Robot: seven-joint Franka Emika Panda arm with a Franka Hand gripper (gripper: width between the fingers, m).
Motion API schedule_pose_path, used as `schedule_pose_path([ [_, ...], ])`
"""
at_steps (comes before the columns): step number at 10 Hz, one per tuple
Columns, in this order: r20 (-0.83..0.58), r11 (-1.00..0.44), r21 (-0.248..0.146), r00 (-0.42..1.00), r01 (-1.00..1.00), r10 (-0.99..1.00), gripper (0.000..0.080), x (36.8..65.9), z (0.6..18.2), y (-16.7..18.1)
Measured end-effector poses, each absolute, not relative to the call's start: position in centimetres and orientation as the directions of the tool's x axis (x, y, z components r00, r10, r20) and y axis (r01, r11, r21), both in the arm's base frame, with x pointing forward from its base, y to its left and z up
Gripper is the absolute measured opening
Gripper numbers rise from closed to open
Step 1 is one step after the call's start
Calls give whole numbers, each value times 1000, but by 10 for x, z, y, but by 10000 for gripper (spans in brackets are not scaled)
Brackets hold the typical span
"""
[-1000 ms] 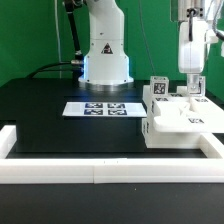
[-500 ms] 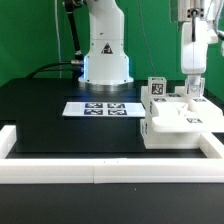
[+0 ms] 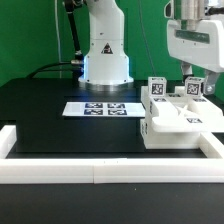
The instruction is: Assemble chair
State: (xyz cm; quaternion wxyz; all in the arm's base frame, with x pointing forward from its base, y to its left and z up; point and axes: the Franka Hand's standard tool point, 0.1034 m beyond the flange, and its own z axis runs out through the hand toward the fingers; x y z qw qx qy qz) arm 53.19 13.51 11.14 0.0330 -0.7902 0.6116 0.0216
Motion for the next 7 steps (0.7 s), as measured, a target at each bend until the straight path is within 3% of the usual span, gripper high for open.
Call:
schedule_pose_path([
  [4,-53,-580,-41,582,-813,-812,649,534,112,133],
  [7,-32,-728,-50,730,-684,-683,649,536,112,131],
])
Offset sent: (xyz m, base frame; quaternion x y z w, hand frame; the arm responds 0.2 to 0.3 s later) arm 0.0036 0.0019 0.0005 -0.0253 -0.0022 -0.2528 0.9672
